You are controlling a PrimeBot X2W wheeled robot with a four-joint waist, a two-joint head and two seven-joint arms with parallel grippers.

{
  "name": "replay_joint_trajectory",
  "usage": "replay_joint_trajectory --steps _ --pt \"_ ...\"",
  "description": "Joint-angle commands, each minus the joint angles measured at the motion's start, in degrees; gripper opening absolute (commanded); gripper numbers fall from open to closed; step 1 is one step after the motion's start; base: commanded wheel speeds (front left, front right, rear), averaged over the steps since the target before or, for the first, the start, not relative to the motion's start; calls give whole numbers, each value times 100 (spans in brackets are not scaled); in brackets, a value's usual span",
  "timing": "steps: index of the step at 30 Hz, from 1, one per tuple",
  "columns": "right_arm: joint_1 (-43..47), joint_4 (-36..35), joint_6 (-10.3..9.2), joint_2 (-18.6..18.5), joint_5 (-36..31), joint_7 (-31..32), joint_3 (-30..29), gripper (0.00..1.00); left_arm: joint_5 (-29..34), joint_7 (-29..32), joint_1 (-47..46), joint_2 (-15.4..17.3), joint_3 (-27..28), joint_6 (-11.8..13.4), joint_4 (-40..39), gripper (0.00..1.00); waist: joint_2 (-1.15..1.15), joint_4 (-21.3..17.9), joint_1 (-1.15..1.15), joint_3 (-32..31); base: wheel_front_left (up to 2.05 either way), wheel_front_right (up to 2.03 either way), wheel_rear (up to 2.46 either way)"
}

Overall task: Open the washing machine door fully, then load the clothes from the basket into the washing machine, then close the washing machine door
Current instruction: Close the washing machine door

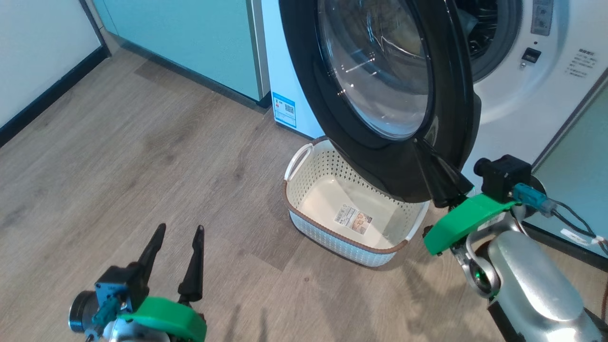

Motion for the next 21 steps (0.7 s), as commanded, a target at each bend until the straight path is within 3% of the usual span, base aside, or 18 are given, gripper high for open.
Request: replay_joint_trajectory --steps 1,21 --pt "-310 -85 -16 15 35 -90 -5 0 -3 -81 -368 75 194 -5 -134 100 0 8 0 7 0 0 0" --pt "-611 756 -16 -34 38 -290 -400 0 -25 -131 -396 74 129 2 -95 100 0 9 0 49 0 0 0"
